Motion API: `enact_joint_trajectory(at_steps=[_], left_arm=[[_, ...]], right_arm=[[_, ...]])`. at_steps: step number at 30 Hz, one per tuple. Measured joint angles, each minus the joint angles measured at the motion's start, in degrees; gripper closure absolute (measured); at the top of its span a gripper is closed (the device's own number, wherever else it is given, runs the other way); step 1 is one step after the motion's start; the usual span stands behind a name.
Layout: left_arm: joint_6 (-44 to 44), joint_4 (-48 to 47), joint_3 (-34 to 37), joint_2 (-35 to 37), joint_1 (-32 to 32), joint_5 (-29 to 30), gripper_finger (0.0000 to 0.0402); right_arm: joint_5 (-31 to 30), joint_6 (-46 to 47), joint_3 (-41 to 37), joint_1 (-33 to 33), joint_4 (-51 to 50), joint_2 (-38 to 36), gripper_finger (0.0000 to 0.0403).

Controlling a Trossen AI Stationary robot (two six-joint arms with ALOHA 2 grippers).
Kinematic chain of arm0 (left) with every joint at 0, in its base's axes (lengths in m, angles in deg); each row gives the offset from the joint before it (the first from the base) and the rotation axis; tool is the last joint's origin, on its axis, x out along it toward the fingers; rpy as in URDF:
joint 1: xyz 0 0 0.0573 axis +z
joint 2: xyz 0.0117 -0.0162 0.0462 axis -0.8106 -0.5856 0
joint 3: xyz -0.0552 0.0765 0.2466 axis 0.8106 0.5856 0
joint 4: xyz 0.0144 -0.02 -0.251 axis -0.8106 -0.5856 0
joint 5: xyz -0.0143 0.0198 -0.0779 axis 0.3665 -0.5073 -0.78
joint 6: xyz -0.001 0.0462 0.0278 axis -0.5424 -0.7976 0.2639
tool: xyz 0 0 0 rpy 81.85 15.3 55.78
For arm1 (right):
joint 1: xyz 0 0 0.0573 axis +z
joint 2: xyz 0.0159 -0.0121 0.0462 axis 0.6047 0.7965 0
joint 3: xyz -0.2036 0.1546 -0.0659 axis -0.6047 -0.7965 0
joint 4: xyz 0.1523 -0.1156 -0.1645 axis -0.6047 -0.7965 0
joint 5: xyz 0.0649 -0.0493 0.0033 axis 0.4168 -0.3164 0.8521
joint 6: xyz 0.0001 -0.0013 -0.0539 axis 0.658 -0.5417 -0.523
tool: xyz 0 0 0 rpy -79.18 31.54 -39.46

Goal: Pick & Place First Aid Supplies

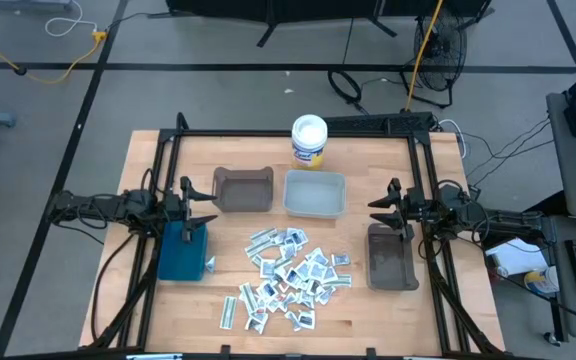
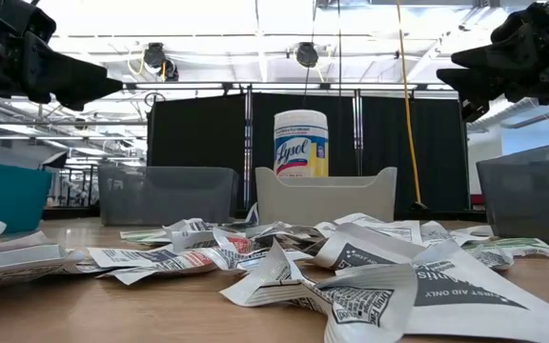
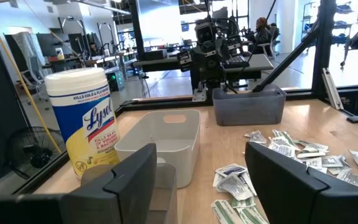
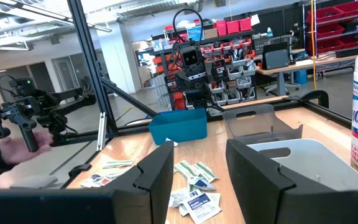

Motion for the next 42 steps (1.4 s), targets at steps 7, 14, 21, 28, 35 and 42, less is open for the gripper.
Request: enact_joint_trajectory(at_steps=[7, 14, 21, 28, 35, 42], left_arm=[[2.61, 9.28, 0.04, -0.02, -0.04, 0.99, 0.0151], [17.42, 10.99, 0.04, 0.01, -0.04, -2.55, 0.0151], [17.12, 10.80, 0.04, -0.01, -0.04, 1.00, 0.0151], [19.69, 10.63, 0.04, 0.01, -0.04, 15.10, 0.0151], [18.96, 10.34, 0.02, 0.01, -0.04, 20.60, 0.0151], [16.92, 12.47, 0.02, 0.01, -0.04, 20.55, 0.0151]], right_arm=[[-0.07, -1.86, 0.00, -0.16, 4.31, 0.00, 0.0261], [-0.02, 5.94, 0.00, -0.15, 11.00, 0.04, 0.0261], [0.06, 5.44, 0.00, -0.15, 11.66, 0.26, 0.0261], [0.04, 0.68, 0.00, -0.15, 13.27, 0.42, 0.0261], [0.11, 4.94, 0.00, -0.15, 13.04, 1.89, 0.0261], [0.07, -0.96, 0.00, -0.13, 13.21, 4.72, 0.0261]])
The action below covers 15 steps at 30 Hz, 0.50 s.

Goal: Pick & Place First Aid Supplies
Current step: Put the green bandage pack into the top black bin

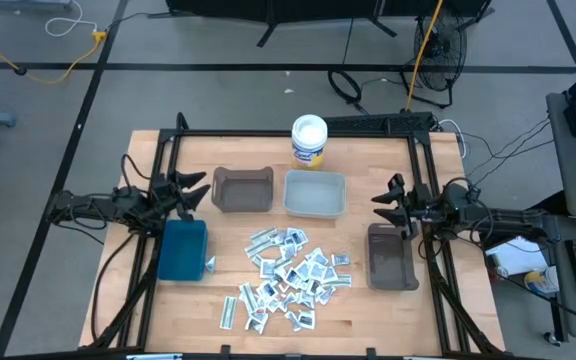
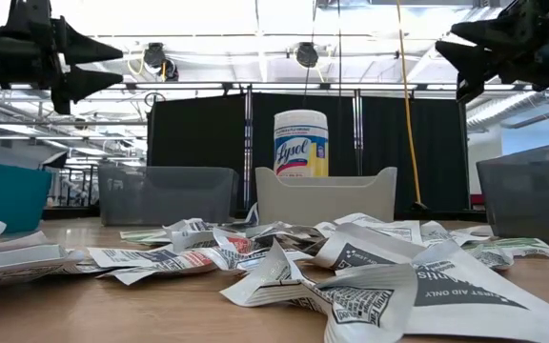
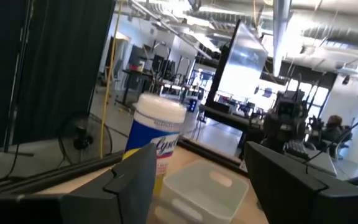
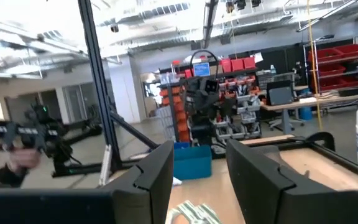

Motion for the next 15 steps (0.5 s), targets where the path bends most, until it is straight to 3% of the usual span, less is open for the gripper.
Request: enact_joint_trajectory(at_steps=[11, 15], left_arm=[[2.89, -3.21, -0.02, -0.02, 0.01, -6.68, 0.0151], [-1.31, 0.62, -0.09, -0.34, -0.07, -19.18, 0.0151]], right_arm=[[3.39, -0.62, 0.00, 0.00, 1.89, 3.17, 0.0261], [6.51, -2.08, 0.47, 0.00, 5.83, 4.17, 0.0261]])
